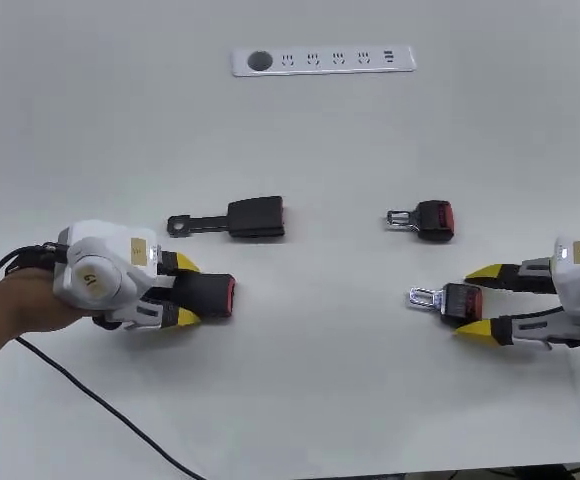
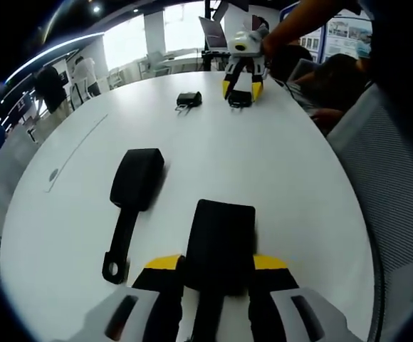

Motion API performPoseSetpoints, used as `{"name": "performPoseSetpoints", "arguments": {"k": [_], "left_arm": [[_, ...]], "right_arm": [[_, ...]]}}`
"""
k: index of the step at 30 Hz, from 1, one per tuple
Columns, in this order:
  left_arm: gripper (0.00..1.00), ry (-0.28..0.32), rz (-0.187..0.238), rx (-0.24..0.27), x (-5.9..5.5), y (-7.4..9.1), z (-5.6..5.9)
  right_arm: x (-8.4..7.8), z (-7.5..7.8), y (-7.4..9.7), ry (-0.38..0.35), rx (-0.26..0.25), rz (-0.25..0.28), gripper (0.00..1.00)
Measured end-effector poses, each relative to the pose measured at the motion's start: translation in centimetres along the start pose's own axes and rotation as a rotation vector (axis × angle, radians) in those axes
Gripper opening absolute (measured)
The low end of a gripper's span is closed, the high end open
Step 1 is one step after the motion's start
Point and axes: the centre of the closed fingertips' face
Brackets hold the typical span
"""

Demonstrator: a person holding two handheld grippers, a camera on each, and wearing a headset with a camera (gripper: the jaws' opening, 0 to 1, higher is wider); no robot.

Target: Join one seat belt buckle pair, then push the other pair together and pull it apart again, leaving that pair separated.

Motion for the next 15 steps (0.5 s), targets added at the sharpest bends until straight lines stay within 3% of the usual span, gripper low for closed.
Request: {"name": "performPoseSetpoints", "arguments": {"k": [5,15], "left_arm": [[0.36,0.002,-0.001,-0.010,0.04,0.00,-0.02],[0.35,0.011,0.001,-0.004,0.15,0.01,0.01]], "right_arm": [[-0.17,0.06,0.03,0.032,0.020,-0.002,0.37],[-0.15,0.08,0.12,0.049,0.048,0.017,0.36]]}}
Point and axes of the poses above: the centre of the closed fingertips' face, and the gripper's own axes: y roughly backward along the fingers, z roughly to its right, x roughly out of its top, and after that the axes turned 13 degrees about z, right-handed
